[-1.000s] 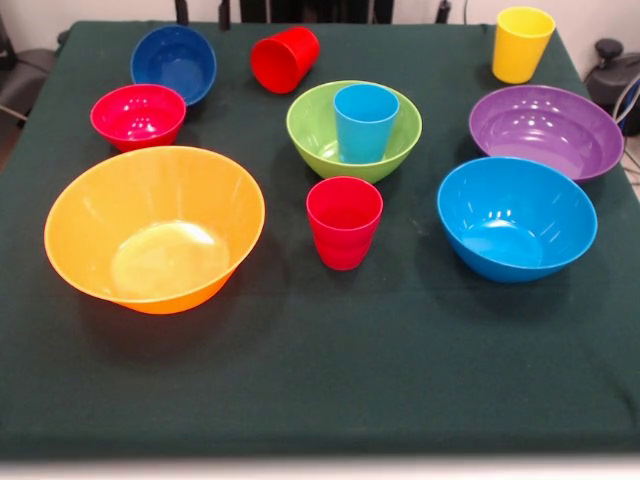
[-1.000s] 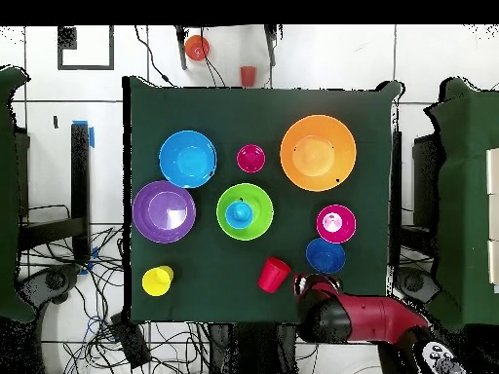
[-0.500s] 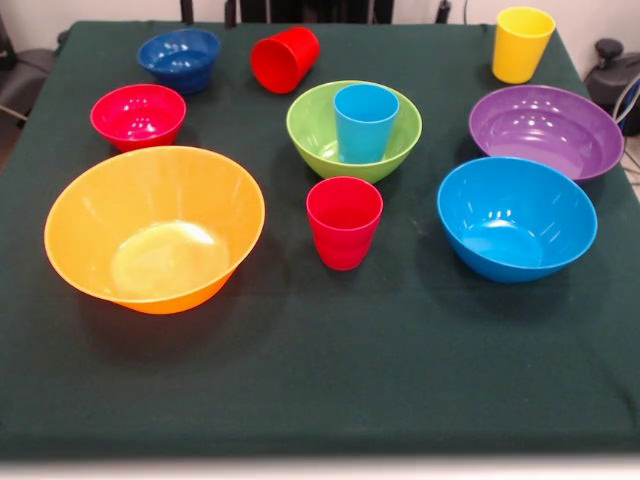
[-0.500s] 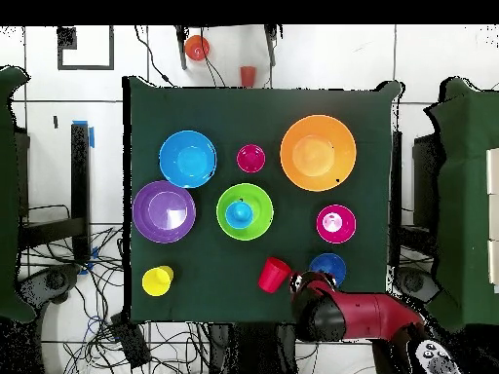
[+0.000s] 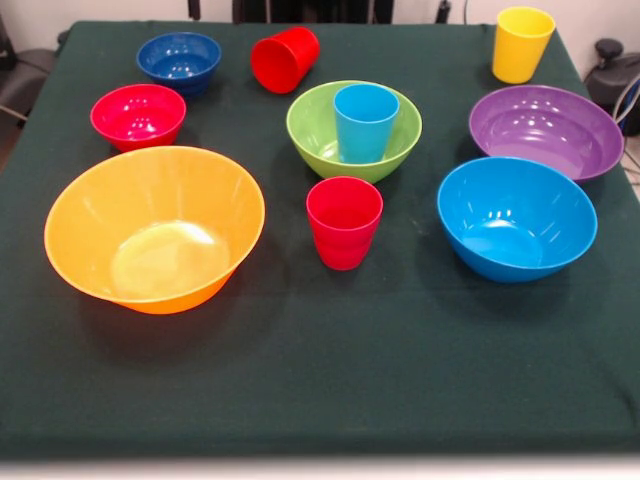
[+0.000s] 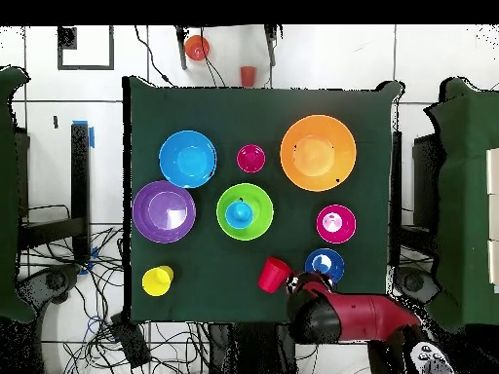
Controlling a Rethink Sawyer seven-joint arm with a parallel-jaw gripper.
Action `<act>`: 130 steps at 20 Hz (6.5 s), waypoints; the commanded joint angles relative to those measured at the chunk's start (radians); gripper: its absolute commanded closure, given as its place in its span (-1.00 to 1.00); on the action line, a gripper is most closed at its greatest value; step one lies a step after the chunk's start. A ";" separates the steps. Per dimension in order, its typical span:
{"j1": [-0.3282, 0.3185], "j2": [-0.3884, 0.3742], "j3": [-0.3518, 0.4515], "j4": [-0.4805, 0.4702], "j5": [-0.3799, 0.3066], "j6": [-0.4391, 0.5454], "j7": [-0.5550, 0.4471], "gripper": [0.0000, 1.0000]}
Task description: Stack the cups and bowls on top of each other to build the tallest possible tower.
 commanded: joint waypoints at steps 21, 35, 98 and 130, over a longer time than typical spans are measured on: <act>-0.030 0.083 0.118 -0.049 0.007 0.101 0.003 -1.00; -0.032 0.079 0.148 -0.084 0.030 0.129 -0.006 -1.00; -0.017 0.201 0.115 -0.179 -0.055 0.050 0.040 -1.00; -0.032 0.226 0.093 -0.194 -0.131 0.042 -0.027 -1.00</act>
